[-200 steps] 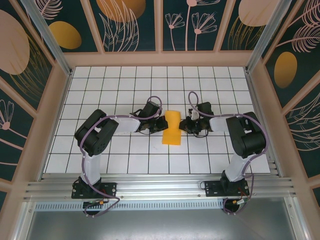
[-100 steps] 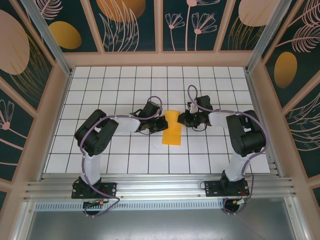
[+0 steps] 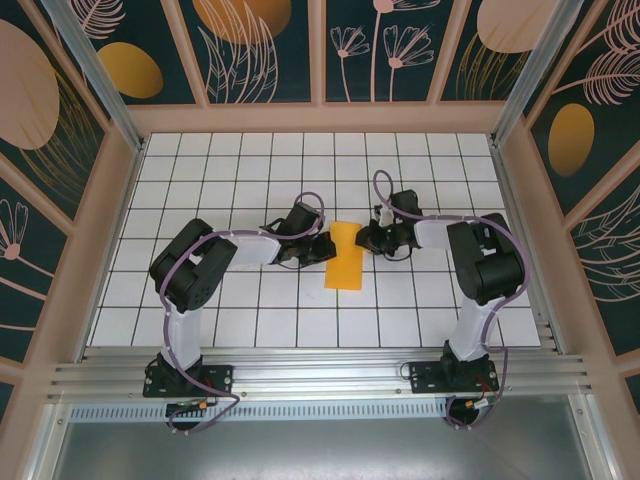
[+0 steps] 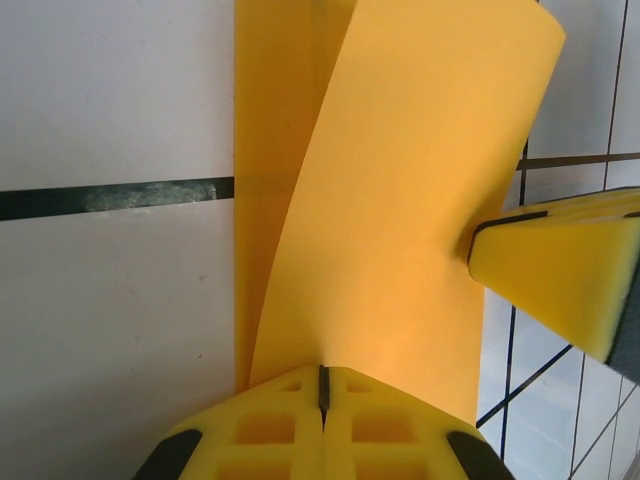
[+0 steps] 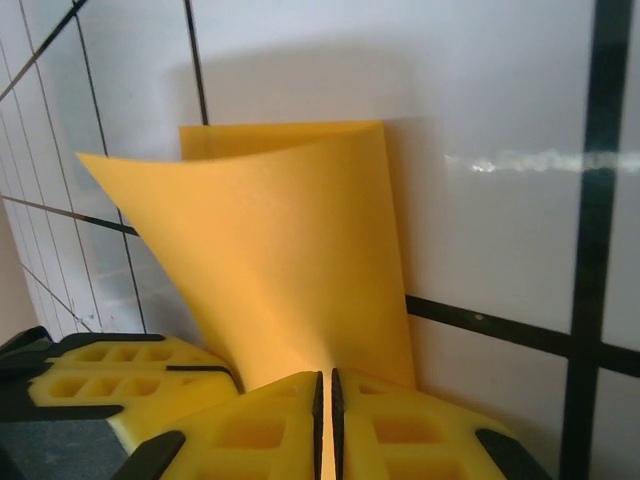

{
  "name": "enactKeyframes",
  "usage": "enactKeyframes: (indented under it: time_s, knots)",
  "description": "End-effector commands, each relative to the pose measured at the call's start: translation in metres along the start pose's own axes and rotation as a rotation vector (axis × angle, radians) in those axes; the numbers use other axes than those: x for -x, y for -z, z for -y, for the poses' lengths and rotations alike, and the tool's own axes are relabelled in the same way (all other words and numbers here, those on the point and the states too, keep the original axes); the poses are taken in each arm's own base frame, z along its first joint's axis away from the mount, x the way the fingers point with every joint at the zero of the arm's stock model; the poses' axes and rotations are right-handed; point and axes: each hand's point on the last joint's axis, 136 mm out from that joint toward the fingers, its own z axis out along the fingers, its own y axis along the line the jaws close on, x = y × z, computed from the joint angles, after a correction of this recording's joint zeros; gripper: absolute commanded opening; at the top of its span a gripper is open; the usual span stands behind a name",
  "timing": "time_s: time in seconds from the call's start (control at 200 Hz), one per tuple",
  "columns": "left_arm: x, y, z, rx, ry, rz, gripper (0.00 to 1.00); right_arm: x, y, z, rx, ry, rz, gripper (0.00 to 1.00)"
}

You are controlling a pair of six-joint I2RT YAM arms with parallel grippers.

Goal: Fold a paper plane with a square sheet of paper (pick it up from the middle)
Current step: Fold the square sheet of paper in half at the center of the table.

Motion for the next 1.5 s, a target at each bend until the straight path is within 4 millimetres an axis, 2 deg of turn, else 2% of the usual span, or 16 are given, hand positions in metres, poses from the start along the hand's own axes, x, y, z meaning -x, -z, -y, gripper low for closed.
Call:
enactKeyframes:
  time_s: [0.0, 0.155, 0.435, 0.505, 0.656, 0.741, 1.146, 1.411, 1.496]
  knots:
    - [-0.028, -0.011, -0.050, 0.164, 0.029, -0.073, 0.00, 0.019, 0.006, -0.015, 0.020, 0.048, 0.034, 0.14]
    - [-0.029, -0.011, -0.052, 0.170, 0.026, -0.079, 0.00, 0.024, -0.001, -0.002, -0.019, 0.032, 0.030, 0.14]
    - [-0.029, -0.011, -0.052, 0.168, 0.028, -0.078, 0.00, 0.019, -0.011, 0.017, -0.051, 0.000, 0.012, 0.14]
    - [-0.030, -0.010, -0.053, 0.172, 0.026, -0.079, 0.00, 0.020, -0.010, 0.016, -0.051, -0.002, 0.012, 0.14]
    - [-0.031, -0.010, -0.054, 0.174, 0.026, -0.080, 0.00, 0.031, 0.001, -0.003, -0.016, 0.025, 0.038, 0.14]
    - [-0.031, -0.010, -0.054, 0.173, 0.026, -0.080, 0.00, 0.038, 0.002, -0.007, -0.001, 0.030, 0.046, 0.14]
    - [-0.030, -0.009, -0.053, 0.174, 0.026, -0.079, 0.00, 0.035, -0.018, 0.026, -0.075, -0.030, 0.009, 0.14]
    - [-0.030, -0.009, -0.053, 0.177, 0.023, -0.079, 0.00, 0.054, -0.004, -0.005, -0.023, 0.015, 0.043, 0.14]
    - [-0.029, -0.009, -0.053, 0.177, 0.025, -0.077, 0.00, 0.057, -0.006, -0.003, -0.030, 0.015, 0.040, 0.14]
